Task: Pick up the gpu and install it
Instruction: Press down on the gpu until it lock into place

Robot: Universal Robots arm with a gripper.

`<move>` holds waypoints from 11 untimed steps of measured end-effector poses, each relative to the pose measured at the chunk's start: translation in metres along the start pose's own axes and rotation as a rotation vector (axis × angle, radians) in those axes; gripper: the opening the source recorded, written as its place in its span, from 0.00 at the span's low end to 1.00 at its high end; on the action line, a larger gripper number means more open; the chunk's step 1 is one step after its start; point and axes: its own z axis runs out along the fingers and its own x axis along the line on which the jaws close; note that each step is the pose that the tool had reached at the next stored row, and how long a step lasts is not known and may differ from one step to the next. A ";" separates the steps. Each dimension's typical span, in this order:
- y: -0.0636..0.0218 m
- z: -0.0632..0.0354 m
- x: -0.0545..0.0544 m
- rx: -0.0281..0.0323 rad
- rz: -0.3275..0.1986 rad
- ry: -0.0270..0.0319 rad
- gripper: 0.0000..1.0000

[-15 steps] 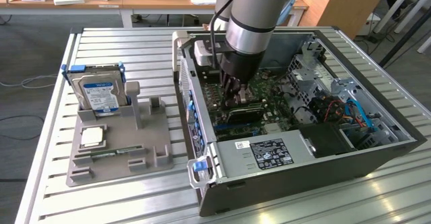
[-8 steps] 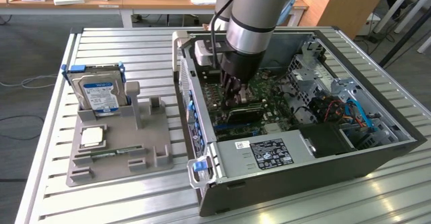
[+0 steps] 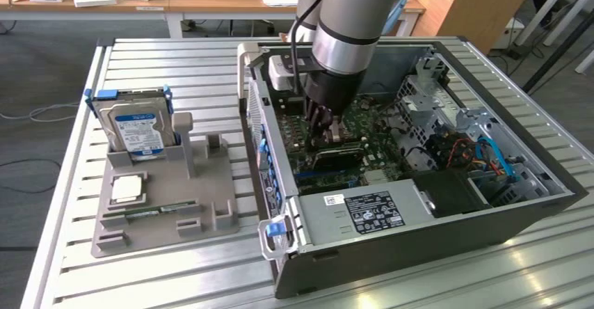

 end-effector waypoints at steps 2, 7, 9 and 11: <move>-0.0003 0.0000 0.000 0.0000 0.000 0.0000 0.11; -0.0007 0.0000 0.000 0.0000 0.000 0.0000 0.11; -0.0009 0.0000 0.000 0.0000 0.000 0.0000 0.11; -0.0012 0.0000 0.000 0.0000 0.000 0.0000 0.11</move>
